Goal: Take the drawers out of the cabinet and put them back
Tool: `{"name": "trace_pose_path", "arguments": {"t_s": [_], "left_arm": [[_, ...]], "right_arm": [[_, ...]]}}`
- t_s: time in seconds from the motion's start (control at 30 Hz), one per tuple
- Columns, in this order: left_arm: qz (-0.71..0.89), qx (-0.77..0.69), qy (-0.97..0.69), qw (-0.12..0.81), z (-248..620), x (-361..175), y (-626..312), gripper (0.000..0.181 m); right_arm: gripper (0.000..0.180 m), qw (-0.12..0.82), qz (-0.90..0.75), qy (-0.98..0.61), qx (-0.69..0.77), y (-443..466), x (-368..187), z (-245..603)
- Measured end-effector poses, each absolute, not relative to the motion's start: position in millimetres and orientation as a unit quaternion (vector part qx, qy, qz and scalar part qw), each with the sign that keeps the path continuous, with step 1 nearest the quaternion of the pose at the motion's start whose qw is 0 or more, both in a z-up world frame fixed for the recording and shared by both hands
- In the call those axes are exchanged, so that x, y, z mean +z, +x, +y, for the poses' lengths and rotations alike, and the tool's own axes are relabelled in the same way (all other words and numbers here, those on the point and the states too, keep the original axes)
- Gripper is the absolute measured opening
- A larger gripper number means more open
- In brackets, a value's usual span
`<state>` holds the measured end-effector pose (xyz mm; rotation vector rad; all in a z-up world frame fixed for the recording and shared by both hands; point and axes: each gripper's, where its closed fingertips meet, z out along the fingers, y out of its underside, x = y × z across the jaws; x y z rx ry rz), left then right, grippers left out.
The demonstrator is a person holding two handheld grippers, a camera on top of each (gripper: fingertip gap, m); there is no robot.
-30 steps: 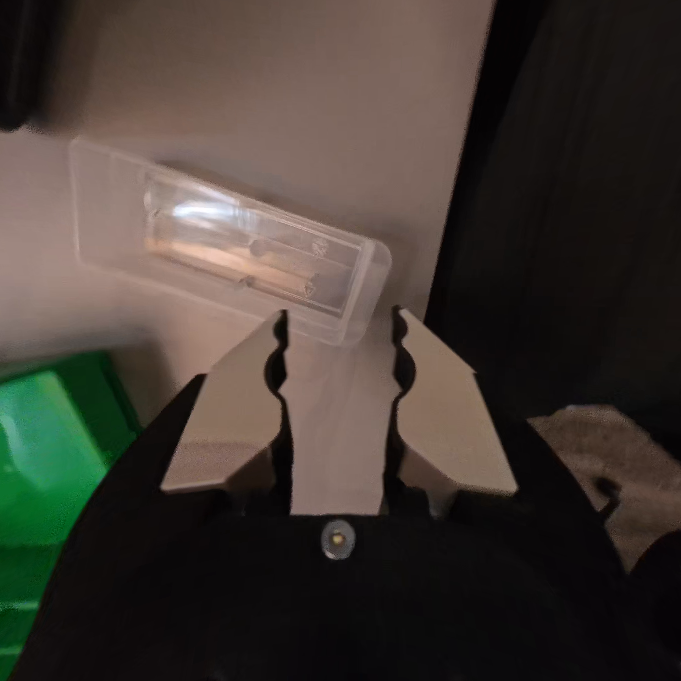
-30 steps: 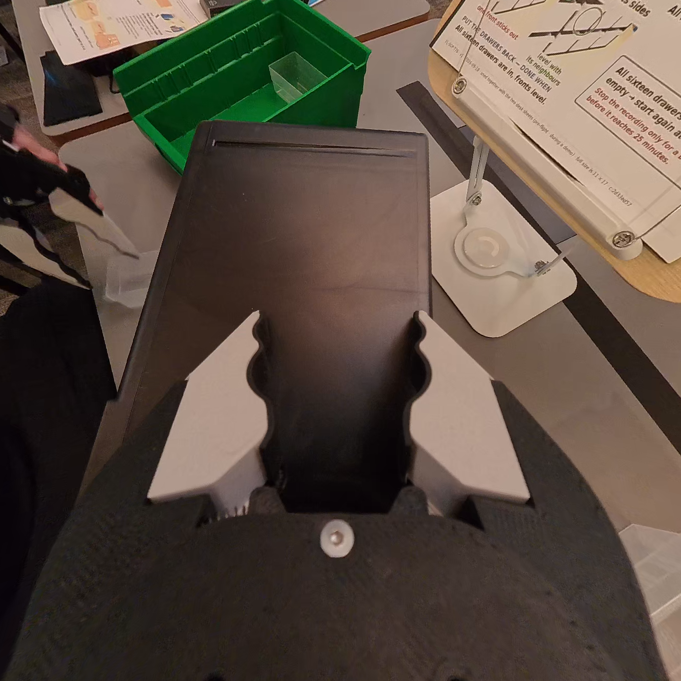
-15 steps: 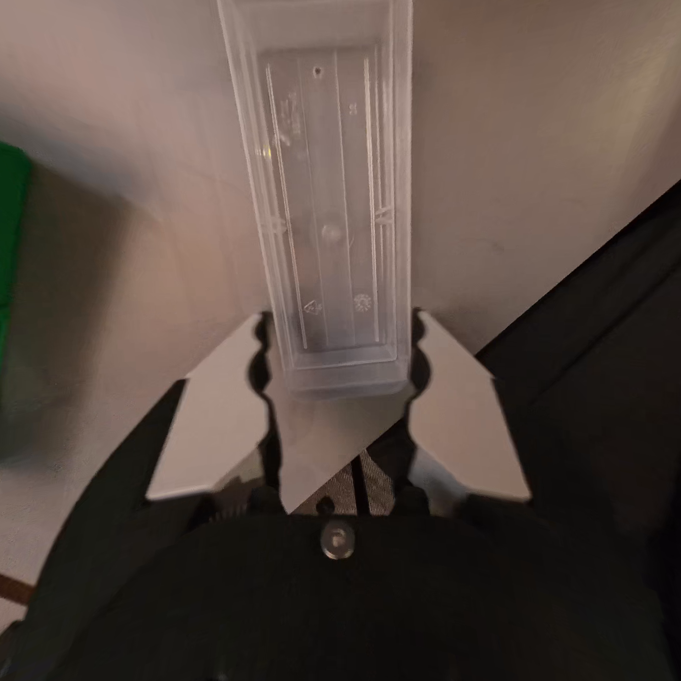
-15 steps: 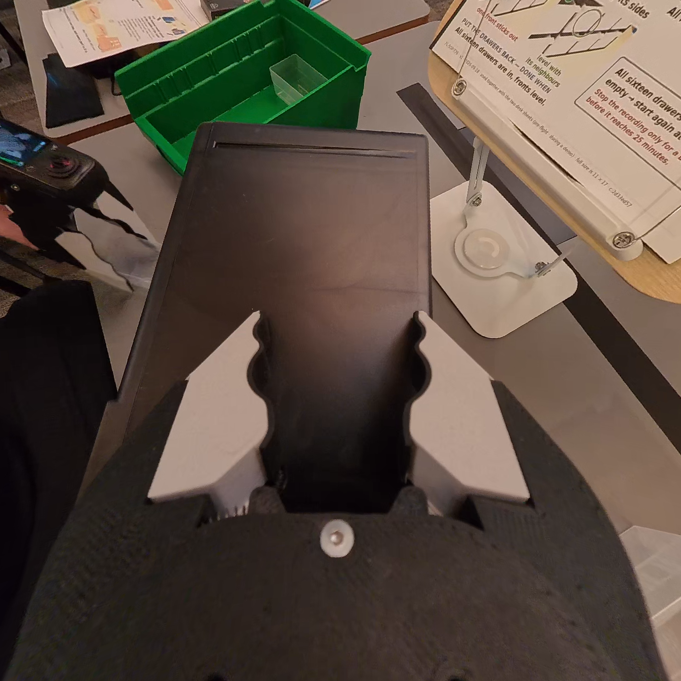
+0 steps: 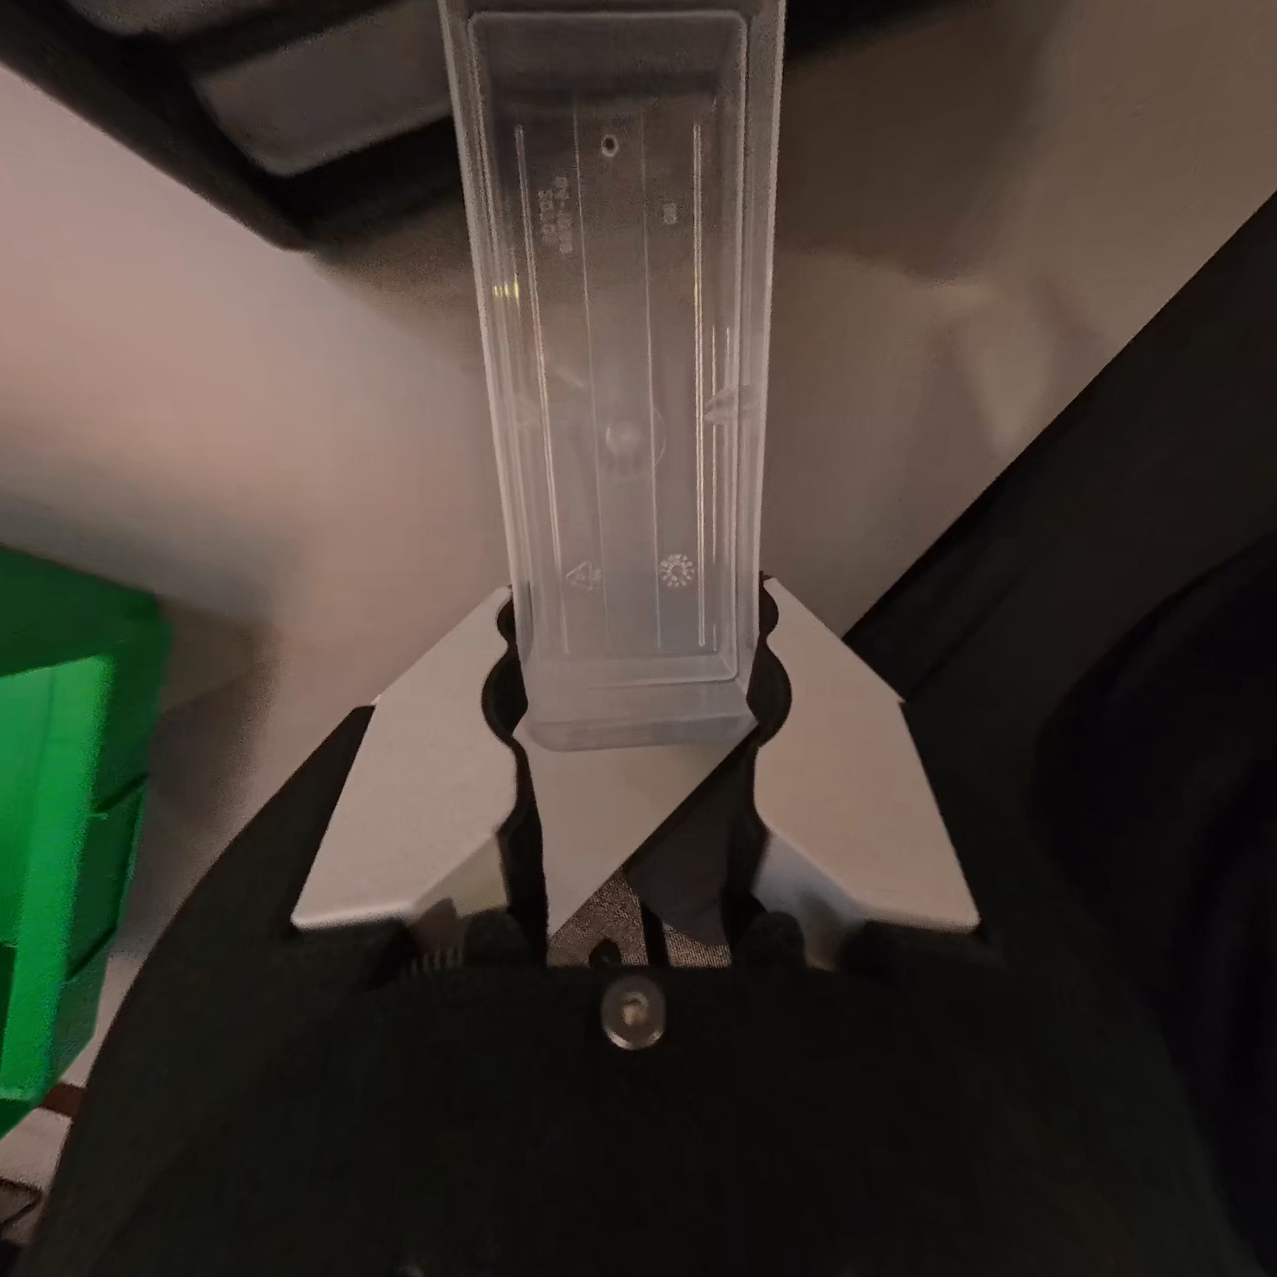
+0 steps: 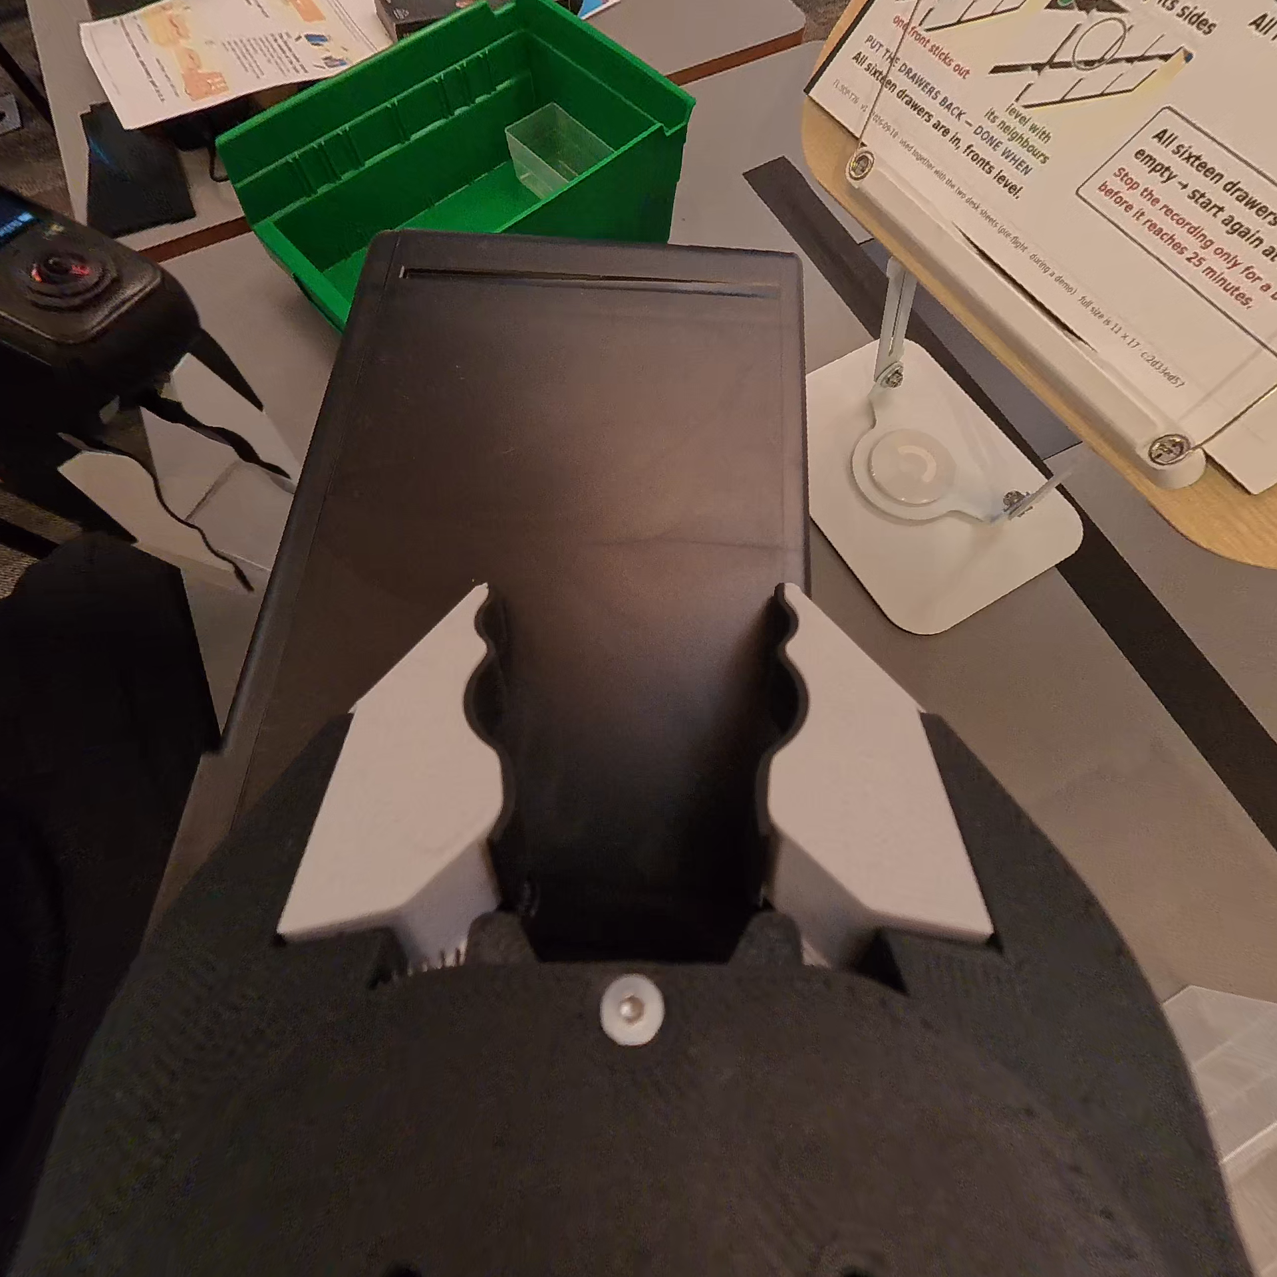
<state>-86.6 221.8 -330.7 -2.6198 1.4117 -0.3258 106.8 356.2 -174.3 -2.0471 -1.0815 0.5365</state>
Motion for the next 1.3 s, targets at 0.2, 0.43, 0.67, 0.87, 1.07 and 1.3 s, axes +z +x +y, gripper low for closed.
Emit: {"name": "trace_pose_path", "arguments": {"t_s": [0.2,0.43,0.67,0.87,1.07,1.3], "left_arm": [[0.464,-0.097,-0.879,0.050,227.6,-325.8,-73.1,0.063],[0.453,-0.098,-0.884,0.063,228.7,-313.1,-67.4,0.063],[0.433,-0.108,-0.889,0.103,234.3,-302.9,-62.1,0.062],[0.407,-0.128,-0.893,0.143,240.2,-314.4,-45.9,0.062],[0.367,-0.150,-0.896,0.200,251.4,-327.1,-26.4,0.062],[0.357,-0.179,-0.882,0.249,267.6,-319.7,-2.9,0.065]], "right_arm": [[0.077,0.373,-0.424,-0.798,0.209,106.8,-174.3,356.2],[0.077,0.373,-0.425,-0.797,0.212,106.5,-174.0,356.1],[0.077,0.373,-0.424,-0.797,0.212,106.5,-173.9,356.1],[0.077,0.373,-0.424,-0.798,0.211,106.6,-174.0,356.2],[0.077,0.374,-0.424,-0.798,0.211,106.6,-173.9,356.4],[0.077,0.375,-0.420,-0.799,0.211,107.4,-173.8,357.1]]}}
